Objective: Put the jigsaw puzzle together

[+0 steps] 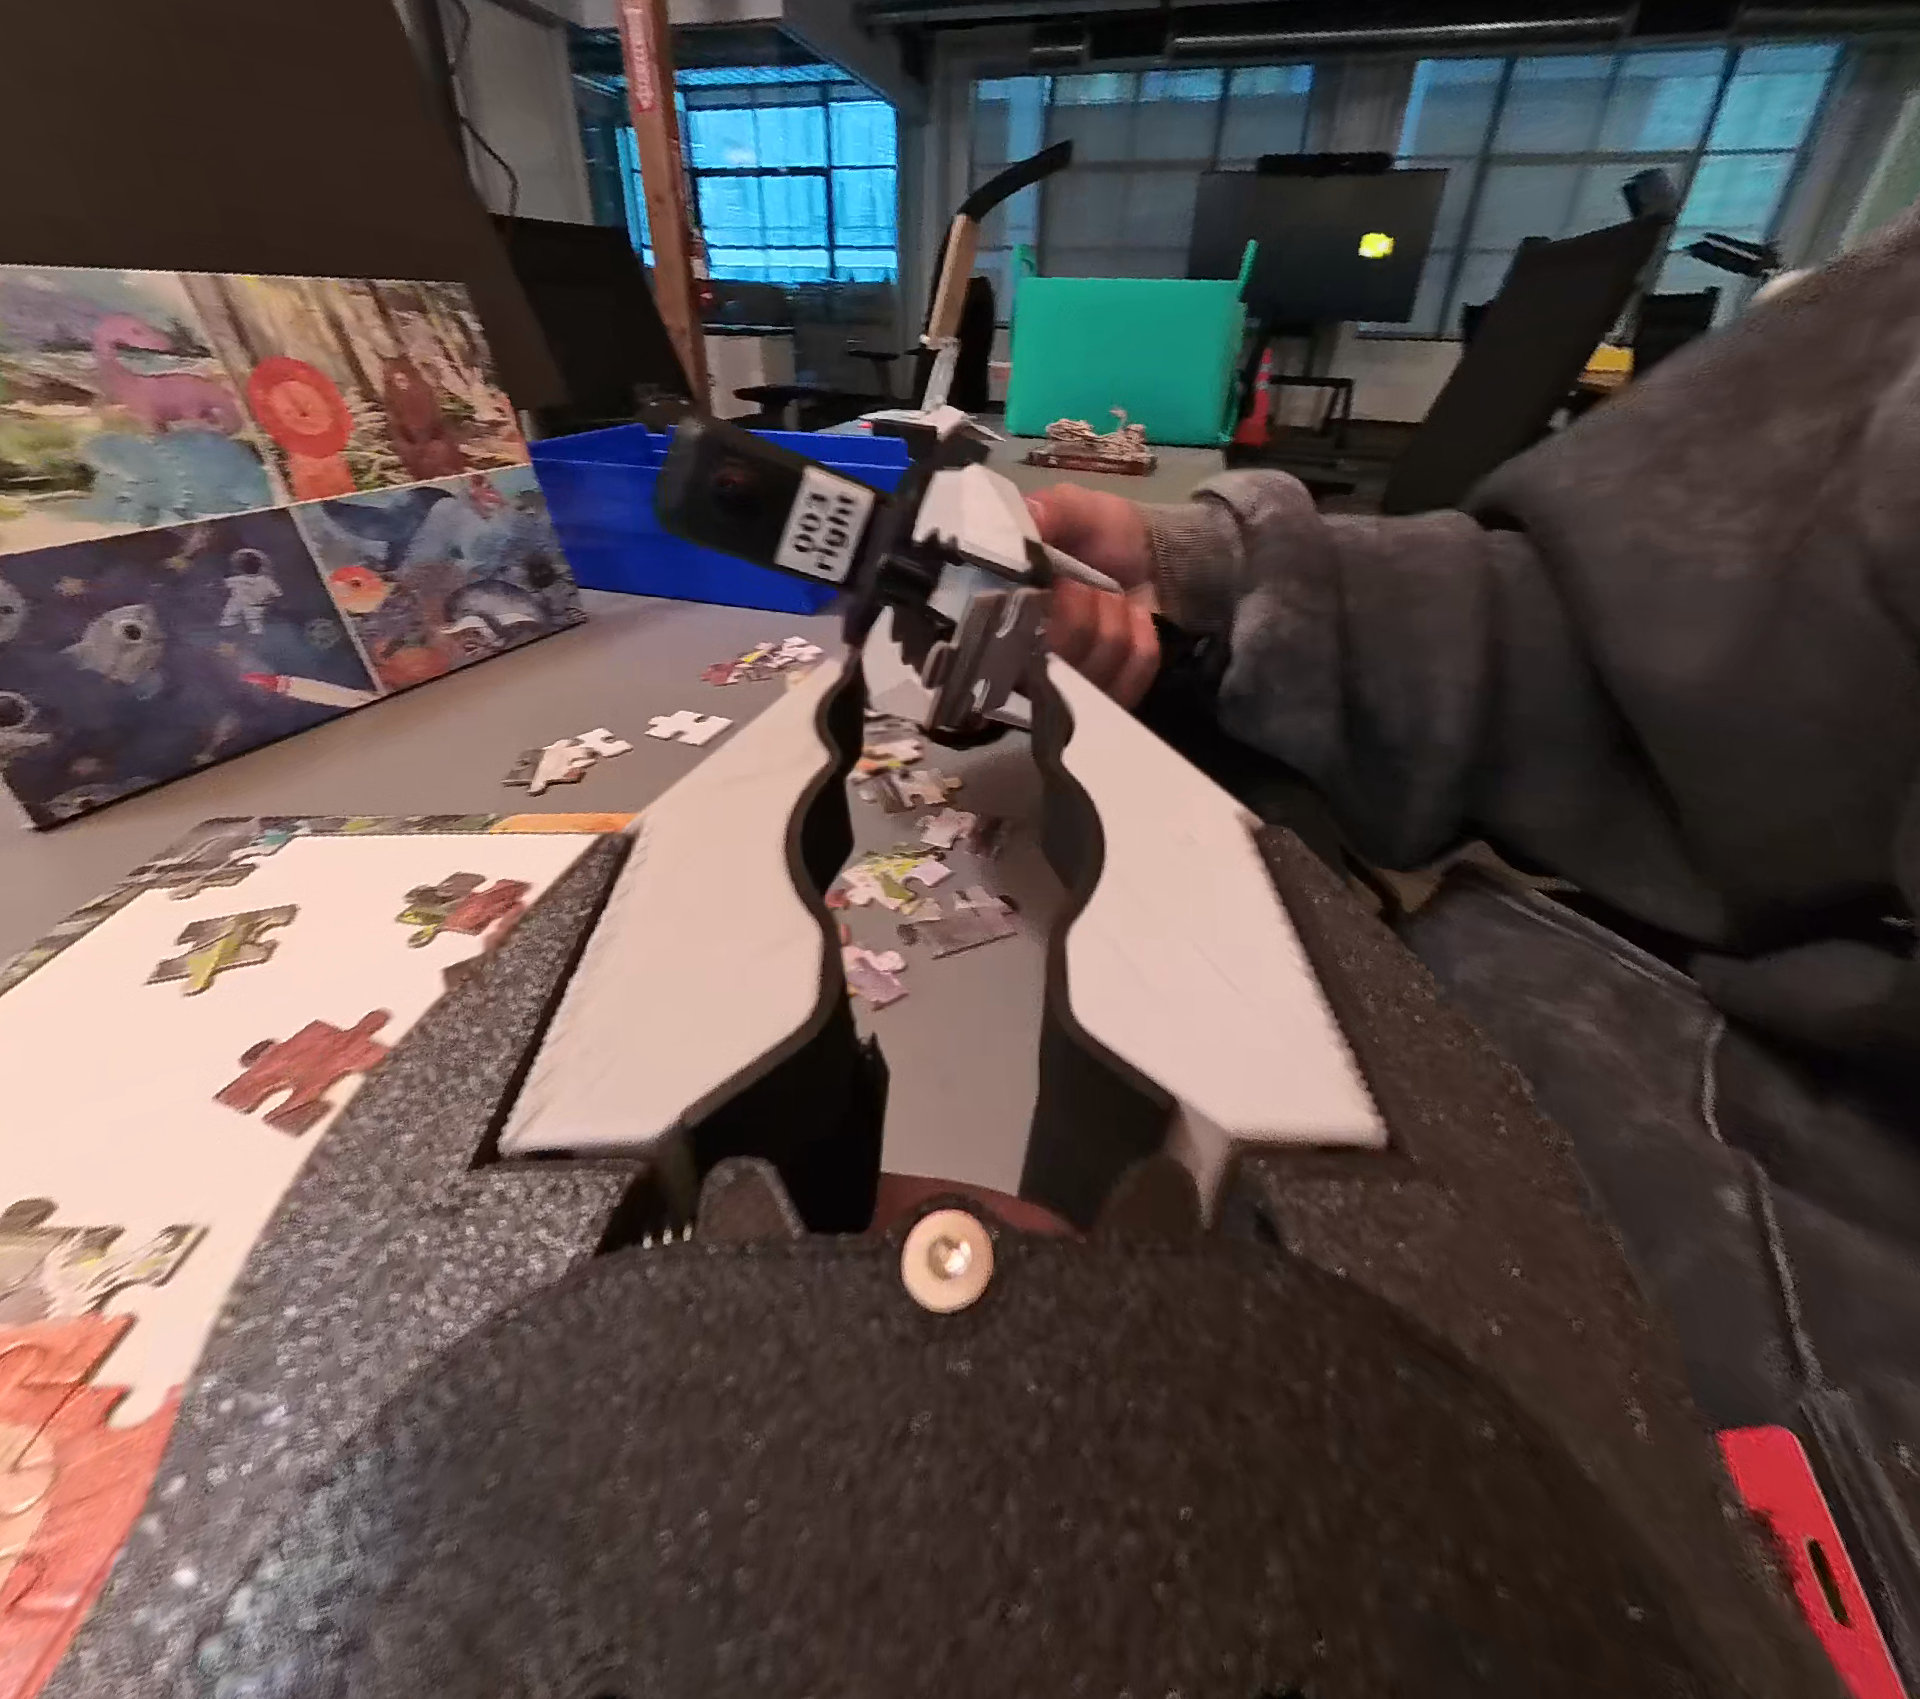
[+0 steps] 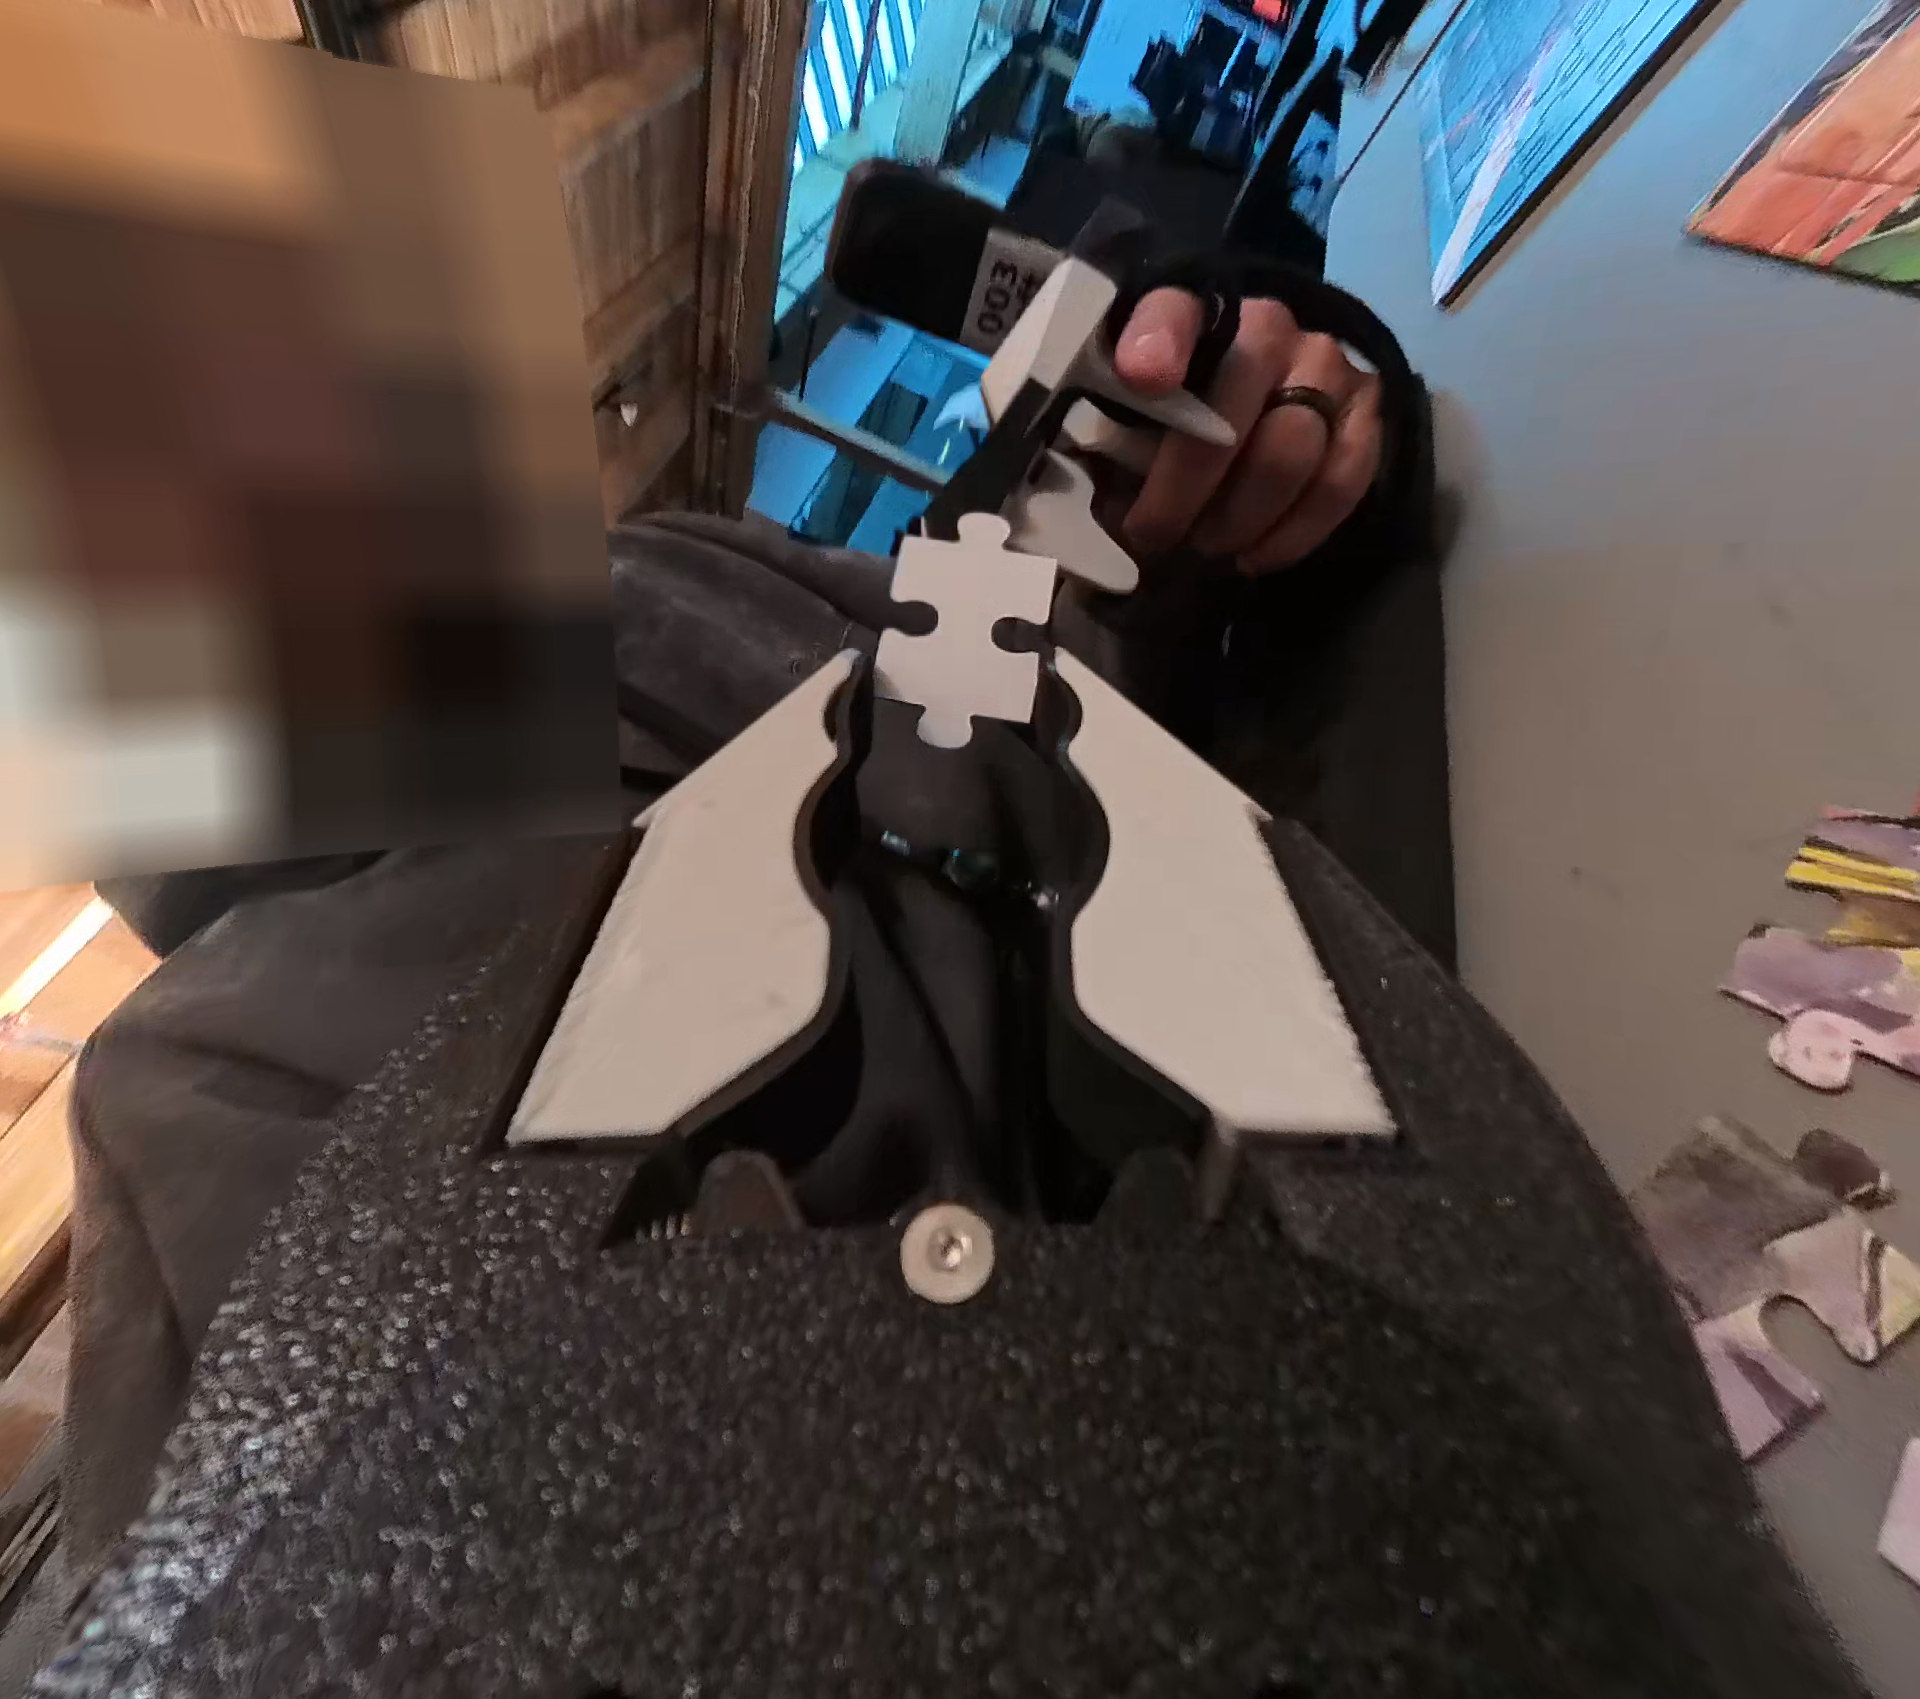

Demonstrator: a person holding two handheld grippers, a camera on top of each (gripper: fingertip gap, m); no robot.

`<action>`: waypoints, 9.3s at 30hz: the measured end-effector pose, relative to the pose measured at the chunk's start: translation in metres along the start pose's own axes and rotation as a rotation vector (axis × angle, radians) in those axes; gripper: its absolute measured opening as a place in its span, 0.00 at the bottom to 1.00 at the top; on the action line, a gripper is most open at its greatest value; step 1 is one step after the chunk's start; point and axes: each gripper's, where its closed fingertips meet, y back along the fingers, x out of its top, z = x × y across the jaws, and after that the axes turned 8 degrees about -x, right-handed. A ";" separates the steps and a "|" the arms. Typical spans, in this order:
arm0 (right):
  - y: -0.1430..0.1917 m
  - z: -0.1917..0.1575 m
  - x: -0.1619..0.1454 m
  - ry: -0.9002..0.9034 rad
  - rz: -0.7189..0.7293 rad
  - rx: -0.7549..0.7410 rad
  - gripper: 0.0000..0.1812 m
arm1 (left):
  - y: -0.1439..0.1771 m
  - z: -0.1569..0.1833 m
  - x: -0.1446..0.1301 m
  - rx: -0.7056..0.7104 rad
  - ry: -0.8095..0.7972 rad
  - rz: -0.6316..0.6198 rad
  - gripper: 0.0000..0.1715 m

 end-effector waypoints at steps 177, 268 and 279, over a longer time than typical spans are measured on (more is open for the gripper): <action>0.078 0.091 0.091 0.507 0.306 -0.751 0.11 | 0.050 -0.134 -0.135 -0.347 0.936 -1.422 0.06; 0.072 0.161 0.066 0.764 -0.088 -1.199 0.05 | 0.037 -0.123 -0.143 -0.054 0.165 -1.282 0.00; 0.072 0.162 0.066 0.763 -0.093 -1.201 0.05 | 0.038 -0.123 -0.143 -0.049 0.164 -1.292 0.00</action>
